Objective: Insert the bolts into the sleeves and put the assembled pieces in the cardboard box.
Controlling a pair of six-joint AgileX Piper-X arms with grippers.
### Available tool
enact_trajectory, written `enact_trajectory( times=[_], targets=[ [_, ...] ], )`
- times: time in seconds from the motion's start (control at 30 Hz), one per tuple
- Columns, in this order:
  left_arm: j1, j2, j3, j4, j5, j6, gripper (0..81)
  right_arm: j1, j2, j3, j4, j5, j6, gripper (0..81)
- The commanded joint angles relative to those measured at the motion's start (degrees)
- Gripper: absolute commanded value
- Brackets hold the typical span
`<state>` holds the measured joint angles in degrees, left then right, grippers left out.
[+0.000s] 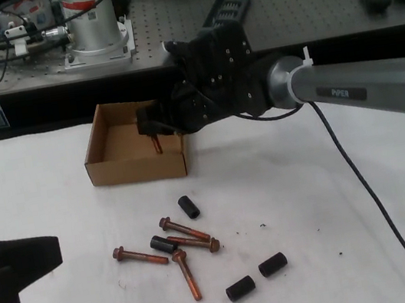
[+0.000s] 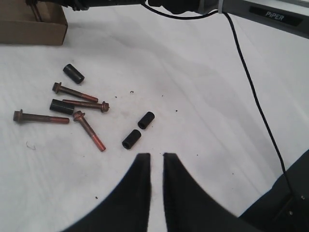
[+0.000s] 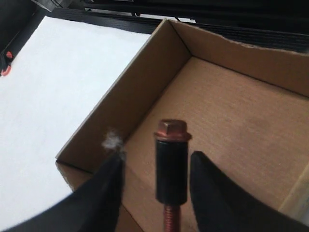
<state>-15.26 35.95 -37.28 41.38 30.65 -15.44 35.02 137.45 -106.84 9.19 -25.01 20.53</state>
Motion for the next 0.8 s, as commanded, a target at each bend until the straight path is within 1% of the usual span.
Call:
enact_trajectory(
  times=[0.0, 0.1, 0.17, 0.27, 0.37, 0.4, 0.43, 0.53, 0.63, 0.77],
  targets=[
    [0.20, -0.45, -0.22, -0.74, -0.54, 0.83, 7.7, -0.20, -1.35, -1.08, -0.55, -0.62, 2.28, 41.8],
    [0.20, -0.45, -0.22, -0.74, -0.54, 0.83, 7.7, -0.33, -2.97, -1.08, 0.44, -0.62, 3.05, 35.6],
    [0.20, -0.45, -0.22, -0.74, -0.54, 0.83, 7.7, -0.34, -4.85, -1.08, 2.33, -1.23, 1.86, 31.3],
    [0.20, -0.45, -0.22, -0.74, -0.54, 0.83, 7.7, -0.34, -8.31, -1.08, 9.81, -2.91, -6.40, 28.6],
    [0.20, -0.45, -0.22, -0.74, -0.54, 0.83, 7.7, 1.05, -10.91, -1.08, 24.94, -2.32, -19.13, 28.6],
    [0.20, -0.45, -0.22, -0.74, -0.54, 0.83, 7.7, 1.55, -11.34, -1.08, 29.10, -2.19, -21.84, 28.6],
    [0.20, -0.45, -0.22, -0.77, -0.54, 0.95, 7.7, 2.24, -11.66, -1.08, 33.45, -1.93, -24.17, 28.6],
    [0.20, -0.45, -0.22, -1.49, -2.54, 1.93, 7.7, 5.15, -11.69, -0.50, 38.23, -0.98, -24.53, 28.6],
    [0.20, -0.45, -0.22, -3.08, -5.76, 3.26, 7.7, 8.74, -11.69, 0.75, 38.45, -0.62, -26.50, 28.6],
    [0.20, -0.45, -0.22, -5.30, -6.42, 3.49, 7.7, 13.83, -11.55, 2.16, 37.51, 5.01, -31.88, 28.6]
  ],
)
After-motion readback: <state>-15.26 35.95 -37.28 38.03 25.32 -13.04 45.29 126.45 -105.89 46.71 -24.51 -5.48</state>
